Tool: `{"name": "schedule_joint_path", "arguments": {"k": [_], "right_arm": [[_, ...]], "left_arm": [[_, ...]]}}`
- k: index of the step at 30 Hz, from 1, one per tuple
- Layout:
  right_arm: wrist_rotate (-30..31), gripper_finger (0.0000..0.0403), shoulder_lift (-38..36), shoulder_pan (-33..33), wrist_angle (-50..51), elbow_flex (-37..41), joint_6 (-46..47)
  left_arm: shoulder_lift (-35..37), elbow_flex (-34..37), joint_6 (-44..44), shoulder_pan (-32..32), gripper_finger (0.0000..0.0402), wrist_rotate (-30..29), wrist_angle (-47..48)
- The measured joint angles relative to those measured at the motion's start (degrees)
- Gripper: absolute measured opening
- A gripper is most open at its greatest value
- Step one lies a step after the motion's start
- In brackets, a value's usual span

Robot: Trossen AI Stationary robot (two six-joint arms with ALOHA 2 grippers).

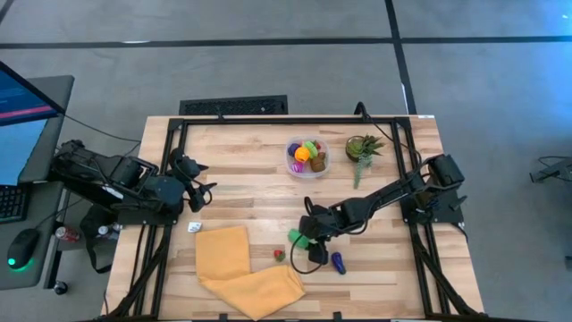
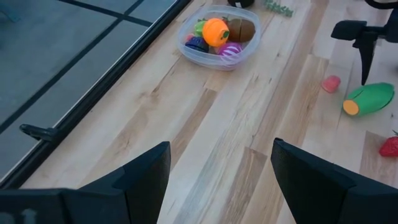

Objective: Pick and placing Produce into tupperware
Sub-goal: Put the corn in the transparent bin

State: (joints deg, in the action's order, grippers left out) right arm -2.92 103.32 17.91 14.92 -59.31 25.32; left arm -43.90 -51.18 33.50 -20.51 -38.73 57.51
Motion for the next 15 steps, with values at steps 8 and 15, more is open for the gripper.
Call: {"name": "schedule_joint_path", "arguments": {"k": [8,15], "right_arm": [[-0.04,0.0276,0.01,-0.45,-2.33,0.0,2.9],[-0.22,0.0278,0.01,-1.38,-3.13,0.02,3.33]], "left_arm": [[0.0,0.0,0.04,0.0,0.0267,-0.34,-0.04],[0.0,0.0,0.0,0.0,0.0267,-0.66,-0.02]]}}
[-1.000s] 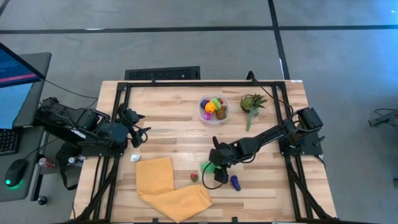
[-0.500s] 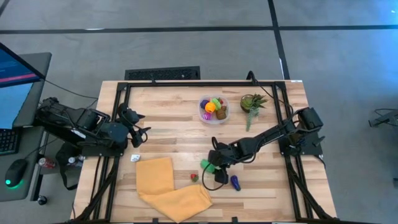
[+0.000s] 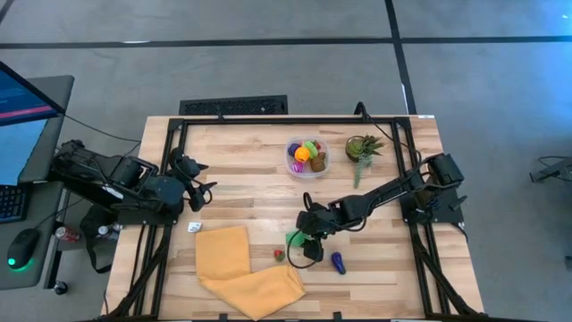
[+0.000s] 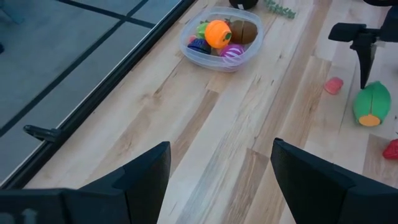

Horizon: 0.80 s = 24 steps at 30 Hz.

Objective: Pick and placing Produce into tupperware
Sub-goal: Put the corn in the transparent bin

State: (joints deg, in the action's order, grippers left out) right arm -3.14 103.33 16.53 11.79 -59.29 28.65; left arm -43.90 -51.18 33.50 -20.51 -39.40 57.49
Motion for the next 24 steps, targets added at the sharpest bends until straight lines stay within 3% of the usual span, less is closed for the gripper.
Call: {"name": "schedule_joint_path", "arguments": {"k": [14,24], "right_arm": [[0.35,0.0336,0.04,-0.56,-3.75,0.0,-1.98],[1.22,0.0343,0.06,-1.97,-5.65,0.0,-7.58]], "left_arm": [[0.01,0.0,-1.06,0.0,0.0267,-0.07,0.05],[0.0,0.0,-1.29,0.0,0.0267,-0.33,0.04]]}}
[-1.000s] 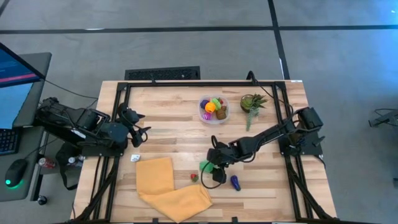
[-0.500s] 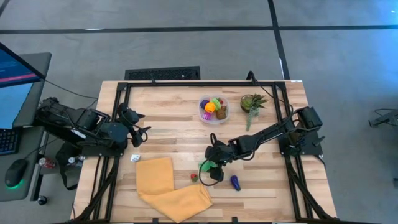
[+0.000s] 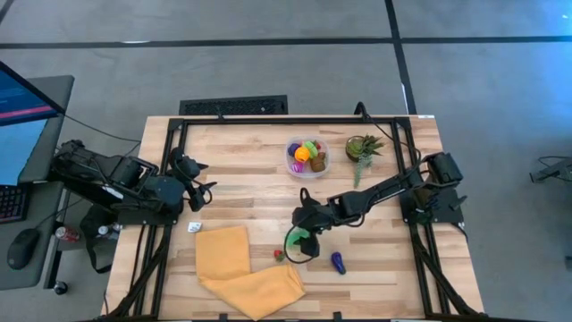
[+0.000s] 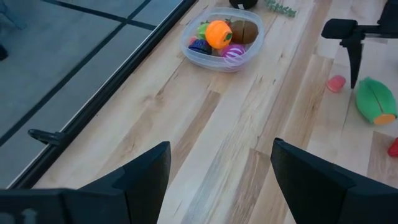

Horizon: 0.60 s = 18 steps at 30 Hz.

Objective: Pick and placing Produce into tupperware
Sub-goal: Put the corn in the transparent bin

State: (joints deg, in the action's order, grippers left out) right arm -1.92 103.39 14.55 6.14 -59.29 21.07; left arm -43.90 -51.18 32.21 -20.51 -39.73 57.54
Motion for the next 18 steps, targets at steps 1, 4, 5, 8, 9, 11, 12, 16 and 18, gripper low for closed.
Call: {"name": "schedule_joint_path", "arguments": {"k": [1,4,5,8,9,11,12,16,18], "right_arm": [[-0.63,0.0343,0.0,-0.15,-0.61,0.0,-1.19],[-2.35,0.0343,0.0,-0.36,-3.0,0.0,-4.53],[-2.74,0.0343,0.0,-0.34,-3.48,0.0,-5.32],[-3.54,0.0343,0.0,-0.42,-3.38,0.0,-6.93],[-3.96,0.0342,0.0,-0.42,-3.31,0.0,-7.62],[-4.2,0.0342,0.0,-0.42,-3.32,0.0,-9.2],[-4.23,0.0342,0.0,-0.38,-3.32,0.0,-9.95],[-4.61,0.0342,2.21,-0.34,-3.63,-0.44,-10.97],[-5.97,0.0342,4.18,-0.33,-2.49,-1.72,-11.12]], "left_arm": [[0.0,0.0,0.0,0.02,0.0267,0.0,0.0],[0.0,0.0,0.11,0.0,0.0267,0.0,0.0],[0.0,0.0,0.27,0.01,0.0267,0.0,0.0],[0.0,0.0,0.85,0.0,0.0267,0.0,0.0],[0.0,0.0,0.98,0.0,0.0267,0.0,0.0],[0.0,0.0,1.06,0.0,0.0267,0.02,0.0],[0.01,0.0,1.11,0.02,0.0267,0.01,0.0],[0.0,0.02,1.14,0.02,0.0267,0.03,-0.02],[0.02,0.02,1.16,0.0,0.0267,0.03,0.0]]}}
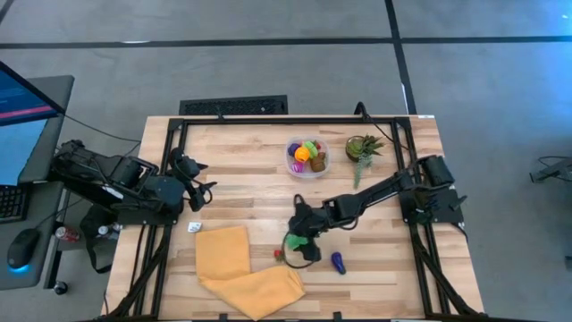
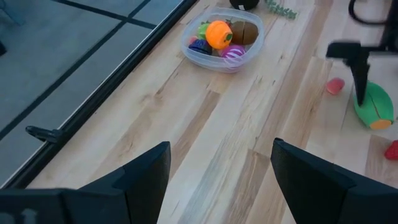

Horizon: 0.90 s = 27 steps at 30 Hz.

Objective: Pick and placing Produce into tupperware
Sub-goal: Put the corn in the transparent bin

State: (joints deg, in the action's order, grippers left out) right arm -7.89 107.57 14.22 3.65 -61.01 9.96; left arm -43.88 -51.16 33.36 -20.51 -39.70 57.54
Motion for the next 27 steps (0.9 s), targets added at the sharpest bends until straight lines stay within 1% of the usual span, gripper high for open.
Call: {"name": "schedule_joint_path", "arguments": {"k": [2,6,10,13,24,27], "right_arm": [[-0.19,0.0342,2.23,0.28,-0.42,-2.17,0.04],[-0.21,0.0342,5.89,0.64,3.7,-6.61,-0.84],[-0.23,0.0342,8.11,0.69,8.33,-9.27,-2.87],[-0.19,0.0342,8.04,0.63,10.71,-9.5,-3.13],[-0.43,0.0342,7.8,-0.59,13.33,-9.14,-4.57],[-0.24,0.0336,7.78,-0.59,14.15,-9.16,-4.59]], "left_arm": [[-0.02,0.0,0.02,0.02,0.0267,0.34,-0.02],[-0.02,0.02,0.39,0.02,0.0267,0.91,0.32],[-0.04,0.02,0.39,0.01,0.0267,0.92,0.59],[-0.04,0.02,0.39,0.01,0.0267,1.12,0.63],[-0.04,0.02,0.35,0.0,0.0267,2.07,1.53],[-0.04,0.02,0.35,0.0,0.0267,2.26,1.55]]}}
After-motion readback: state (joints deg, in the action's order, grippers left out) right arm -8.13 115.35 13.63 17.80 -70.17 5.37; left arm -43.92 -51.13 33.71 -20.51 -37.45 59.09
